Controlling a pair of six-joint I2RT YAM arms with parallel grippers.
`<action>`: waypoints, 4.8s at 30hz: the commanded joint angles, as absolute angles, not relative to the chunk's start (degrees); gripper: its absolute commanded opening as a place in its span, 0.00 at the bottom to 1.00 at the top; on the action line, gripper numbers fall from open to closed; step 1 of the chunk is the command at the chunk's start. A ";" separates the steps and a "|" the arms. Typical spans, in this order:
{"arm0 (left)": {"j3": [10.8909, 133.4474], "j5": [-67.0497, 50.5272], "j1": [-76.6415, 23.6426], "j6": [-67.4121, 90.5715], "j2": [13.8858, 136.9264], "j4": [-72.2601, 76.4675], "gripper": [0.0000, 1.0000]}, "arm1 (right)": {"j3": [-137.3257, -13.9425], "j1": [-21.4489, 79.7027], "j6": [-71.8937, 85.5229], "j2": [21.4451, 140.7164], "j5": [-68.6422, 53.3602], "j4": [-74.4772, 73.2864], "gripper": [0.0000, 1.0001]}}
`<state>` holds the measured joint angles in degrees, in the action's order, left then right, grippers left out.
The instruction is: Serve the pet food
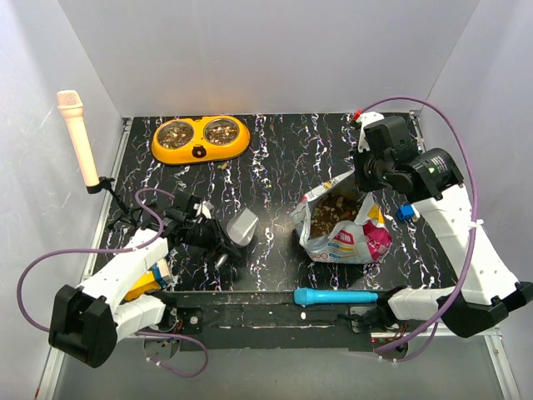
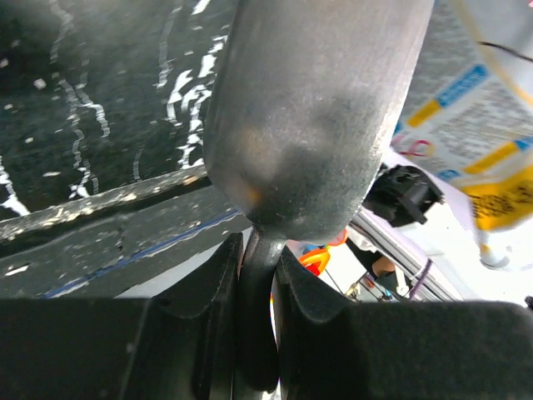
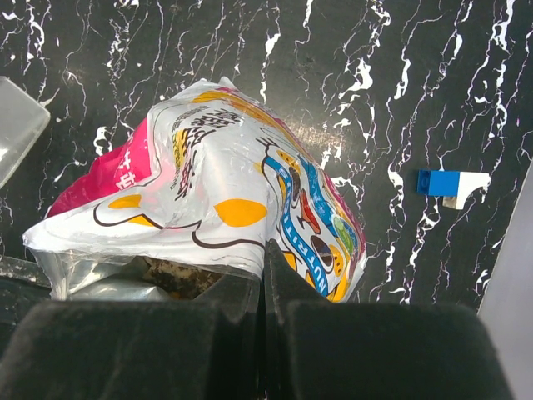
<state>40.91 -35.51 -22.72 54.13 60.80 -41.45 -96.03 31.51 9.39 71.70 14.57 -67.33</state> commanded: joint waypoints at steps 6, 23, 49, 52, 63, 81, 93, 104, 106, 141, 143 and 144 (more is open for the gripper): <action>35.07 -40.07 -23.12 51.51 64.93 -34.46 0.00 | -105.55 31.55 12.22 71.10 13.80 -54.67 0.01; 38.93 -32.17 -23.12 44.04 77.08 -45.78 0.48 | -111.26 31.55 11.43 76.11 13.97 -56.86 0.01; 104.75 -14.16 -46.40 37.71 98.77 -63.19 0.93 | -113.29 31.55 12.22 79.10 3.08 -61.87 0.01; 108.62 -10.13 -47.81 37.79 103.52 -67.22 0.83 | -113.47 31.55 12.30 78.84 2.46 -62.05 0.01; 118.29 -1.58 -47.99 41.13 108.81 -66.89 0.23 | -110.75 31.55 13.01 76.29 0.88 -64.33 0.01; 135.53 20.11 -47.99 55.45 105.21 -70.75 0.00 | -105.82 44.02 17.57 78.57 16.07 -79.71 0.50; 136.32 32.16 -47.99 58.36 101.34 -69.00 0.00 | -99.41 48.60 17.06 75.77 25.39 -81.82 0.55; 137.98 35.59 -47.90 57.31 101.95 -67.24 0.00 | -110.63 45.62 12.91 71.54 14.59 -78.47 0.79; 138.95 36.03 -47.90 57.13 102.30 -67.76 0.00 | -110.22 45.70 14.67 70.41 15.03 -79.80 0.80; 138.25 38.23 -47.73 57.40 102.39 -67.50 0.00 | -78.13 34.63 5.19 61.09 11.42 -51.59 0.01; 137.90 38.67 -46.15 57.30 102.39 -67.59 0.00 | -78.14 34.63 3.09 59.16 8.46 -51.68 0.01; 137.55 38.85 -45.01 57.57 102.31 -67.76 0.00 | -77.26 34.63 2.64 57.50 6.35 -50.98 0.01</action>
<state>133.12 29.19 -48.42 56.99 111.18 -77.49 -78.83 34.57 6.48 61.41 7.64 -52.45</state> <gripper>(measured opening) 0.009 0.043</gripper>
